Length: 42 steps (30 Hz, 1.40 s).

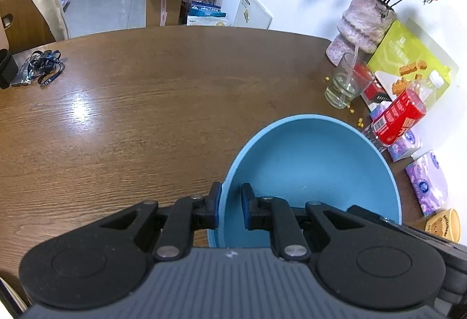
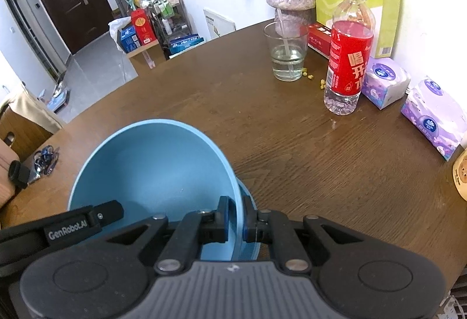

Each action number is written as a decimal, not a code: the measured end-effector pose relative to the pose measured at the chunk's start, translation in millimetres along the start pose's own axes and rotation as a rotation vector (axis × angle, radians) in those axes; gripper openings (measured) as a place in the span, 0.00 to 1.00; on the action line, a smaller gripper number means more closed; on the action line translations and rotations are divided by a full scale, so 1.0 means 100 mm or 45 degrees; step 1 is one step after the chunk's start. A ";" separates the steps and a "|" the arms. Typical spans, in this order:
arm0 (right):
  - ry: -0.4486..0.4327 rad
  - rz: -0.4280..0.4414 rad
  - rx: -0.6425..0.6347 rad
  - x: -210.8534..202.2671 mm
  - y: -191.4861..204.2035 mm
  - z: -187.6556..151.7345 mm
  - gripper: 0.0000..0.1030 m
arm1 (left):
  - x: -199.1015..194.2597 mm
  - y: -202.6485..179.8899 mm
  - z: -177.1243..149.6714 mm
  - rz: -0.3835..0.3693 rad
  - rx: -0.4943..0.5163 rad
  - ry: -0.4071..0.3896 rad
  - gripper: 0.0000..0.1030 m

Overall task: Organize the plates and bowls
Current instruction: 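Lower the held blue bowl onto the blue bowl stack with both tools, then open both tools to release the blue bowl onto the stack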

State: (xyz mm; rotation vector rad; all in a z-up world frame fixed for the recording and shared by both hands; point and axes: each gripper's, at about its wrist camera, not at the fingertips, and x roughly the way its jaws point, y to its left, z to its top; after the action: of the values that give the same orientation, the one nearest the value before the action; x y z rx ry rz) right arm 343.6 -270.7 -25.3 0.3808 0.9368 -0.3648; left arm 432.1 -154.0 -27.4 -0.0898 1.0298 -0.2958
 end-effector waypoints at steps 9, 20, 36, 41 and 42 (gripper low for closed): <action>0.027 -0.028 -0.060 0.13 0.00 -0.04 0.10 | 0.15 -0.08 -0.07 0.044 0.045 0.015 0.15; 0.022 -0.064 -0.155 0.22 0.04 -0.06 0.13 | 0.22 -0.16 -0.12 0.093 0.095 0.000 0.15; 0.039 -0.054 -0.177 0.32 -0.01 -0.10 0.26 | 0.21 -0.12 -0.18 0.142 0.114 -0.024 0.46; 0.015 -0.035 -0.150 0.24 -0.09 -0.10 0.73 | 0.09 -0.05 -0.17 0.197 0.089 -0.086 0.91; 0.014 -0.037 -0.142 0.23 -0.10 -0.10 0.78 | 0.06 -0.03 -0.16 0.212 0.080 -0.094 0.95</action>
State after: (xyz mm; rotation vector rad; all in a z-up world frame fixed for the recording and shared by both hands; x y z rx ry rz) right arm 344.0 -278.1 -51.4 0.2677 0.9699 -0.3352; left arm 421.0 -157.2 -40.5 0.0414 0.9474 -0.1714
